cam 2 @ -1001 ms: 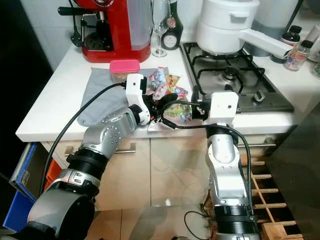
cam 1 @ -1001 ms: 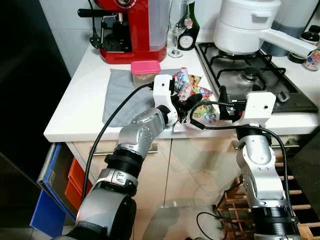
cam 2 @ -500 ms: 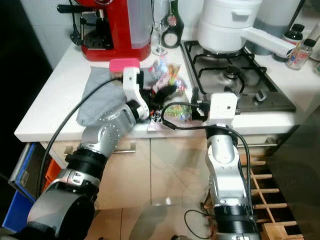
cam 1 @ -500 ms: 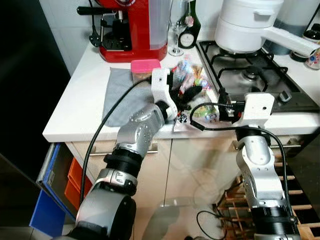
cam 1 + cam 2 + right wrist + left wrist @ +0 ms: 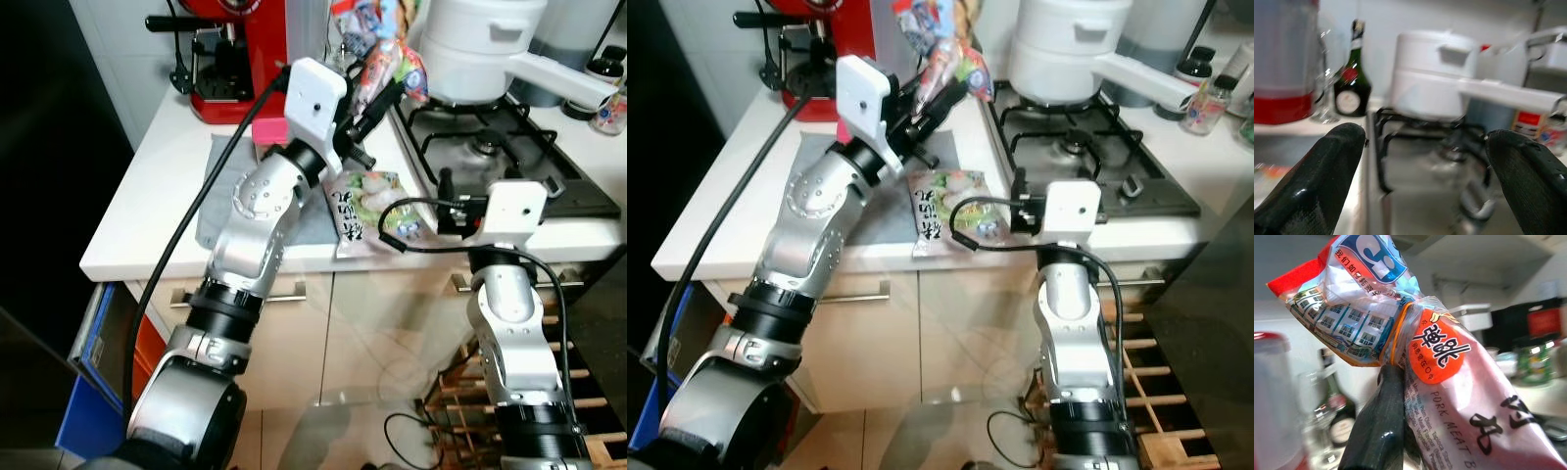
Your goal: Restocking fridge
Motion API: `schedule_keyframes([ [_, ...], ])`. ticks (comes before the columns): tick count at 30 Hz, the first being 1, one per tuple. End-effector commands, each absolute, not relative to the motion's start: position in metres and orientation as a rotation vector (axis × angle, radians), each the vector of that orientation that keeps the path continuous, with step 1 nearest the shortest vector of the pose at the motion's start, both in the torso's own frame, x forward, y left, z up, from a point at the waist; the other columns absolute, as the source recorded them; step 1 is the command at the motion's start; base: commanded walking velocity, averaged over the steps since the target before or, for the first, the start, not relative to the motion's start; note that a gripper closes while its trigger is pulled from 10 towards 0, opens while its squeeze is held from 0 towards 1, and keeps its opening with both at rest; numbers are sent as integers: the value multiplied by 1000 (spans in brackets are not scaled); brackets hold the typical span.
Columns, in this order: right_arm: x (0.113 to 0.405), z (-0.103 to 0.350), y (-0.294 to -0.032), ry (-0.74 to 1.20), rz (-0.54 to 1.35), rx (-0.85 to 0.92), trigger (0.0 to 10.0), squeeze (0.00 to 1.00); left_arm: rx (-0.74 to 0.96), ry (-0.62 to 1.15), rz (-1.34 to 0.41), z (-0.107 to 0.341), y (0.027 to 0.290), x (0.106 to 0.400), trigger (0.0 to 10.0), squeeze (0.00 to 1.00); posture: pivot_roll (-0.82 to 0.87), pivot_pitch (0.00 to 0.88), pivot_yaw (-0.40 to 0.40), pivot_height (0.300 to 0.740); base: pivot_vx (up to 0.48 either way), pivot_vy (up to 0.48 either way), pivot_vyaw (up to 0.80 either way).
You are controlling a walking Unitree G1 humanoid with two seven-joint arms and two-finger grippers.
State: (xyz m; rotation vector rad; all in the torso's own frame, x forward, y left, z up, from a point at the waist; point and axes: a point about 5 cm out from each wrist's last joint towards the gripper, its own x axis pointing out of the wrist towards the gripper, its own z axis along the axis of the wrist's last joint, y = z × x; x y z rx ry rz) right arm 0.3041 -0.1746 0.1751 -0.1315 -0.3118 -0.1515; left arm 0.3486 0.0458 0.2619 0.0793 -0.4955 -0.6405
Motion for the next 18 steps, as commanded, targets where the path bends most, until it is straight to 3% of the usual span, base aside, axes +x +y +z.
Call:
schedule_keyframes([
  [1,302,208,-183,-456,-223,-131,10000,0,113,-511,-569,258,52,345,10000,0,-141,0,19,740,0,0,0],
  [13,310,206,-174,-423,-156,-96,10000,0,138,-536,-409,251,60,338,10000,0,-125,0,7,740,0,0,0],
  [18,312,201,-170,-401,-133,-101,10000,0,131,-533,-386,251,61,339,10000,0,-123,0,6,740,-268,0,0],
])
